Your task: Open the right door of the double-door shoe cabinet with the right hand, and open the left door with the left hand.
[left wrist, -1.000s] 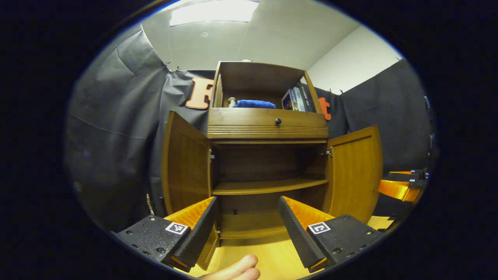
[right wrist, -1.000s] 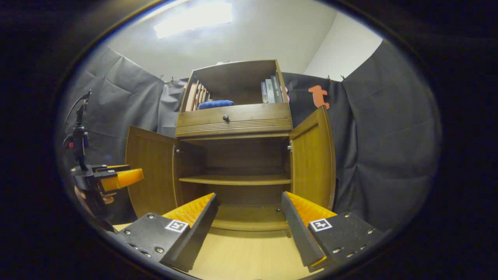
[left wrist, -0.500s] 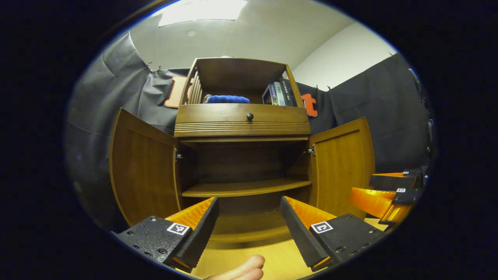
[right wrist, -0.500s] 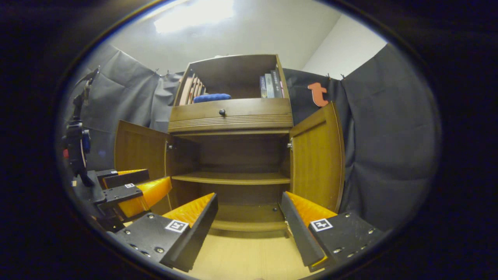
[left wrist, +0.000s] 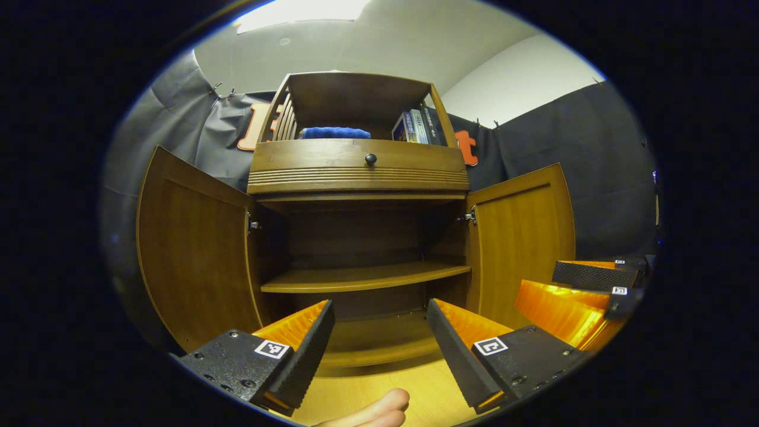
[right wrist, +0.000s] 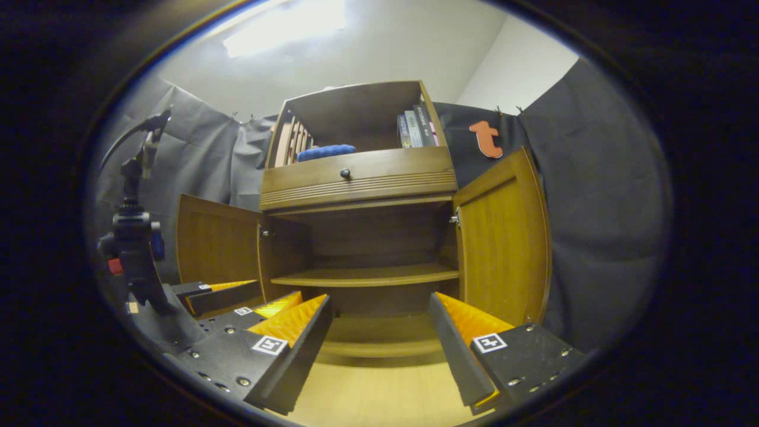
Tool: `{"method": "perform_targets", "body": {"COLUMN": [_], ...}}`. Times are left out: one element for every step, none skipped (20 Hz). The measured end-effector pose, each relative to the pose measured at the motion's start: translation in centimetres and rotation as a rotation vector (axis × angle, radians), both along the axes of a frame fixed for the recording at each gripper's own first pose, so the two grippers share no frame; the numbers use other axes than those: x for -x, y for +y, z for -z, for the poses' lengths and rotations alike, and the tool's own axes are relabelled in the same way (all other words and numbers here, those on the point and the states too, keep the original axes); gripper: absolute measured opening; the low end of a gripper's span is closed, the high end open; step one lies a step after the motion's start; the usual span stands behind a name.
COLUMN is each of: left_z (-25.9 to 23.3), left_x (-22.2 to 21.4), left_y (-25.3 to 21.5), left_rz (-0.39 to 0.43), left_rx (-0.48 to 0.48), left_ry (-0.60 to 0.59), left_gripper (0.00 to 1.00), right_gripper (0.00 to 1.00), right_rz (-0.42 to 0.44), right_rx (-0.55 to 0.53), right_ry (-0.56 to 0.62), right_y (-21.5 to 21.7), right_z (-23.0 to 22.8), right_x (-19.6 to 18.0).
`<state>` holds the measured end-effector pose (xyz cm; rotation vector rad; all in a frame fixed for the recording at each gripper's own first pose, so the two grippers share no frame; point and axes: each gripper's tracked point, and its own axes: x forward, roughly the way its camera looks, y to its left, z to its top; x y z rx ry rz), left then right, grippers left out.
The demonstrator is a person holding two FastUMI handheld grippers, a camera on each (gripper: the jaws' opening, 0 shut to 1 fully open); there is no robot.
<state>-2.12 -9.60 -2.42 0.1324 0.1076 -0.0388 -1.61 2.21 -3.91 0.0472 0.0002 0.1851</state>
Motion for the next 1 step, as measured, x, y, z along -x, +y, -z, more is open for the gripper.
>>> {"method": "perform_targets", "body": {"left_z": [-0.19], "left_x": [0.16], "left_y": [0.41], "left_rz": [-0.008], "left_rx": [0.003], "left_ry": [-0.004], "left_gripper": [0.98], "right_gripper": [0.98], "right_rz": [0.012], "right_rx": [0.039], "right_ry": [0.009], "right_y": [0.11], "right_z": [0.37], "right_x": [-0.09]}}
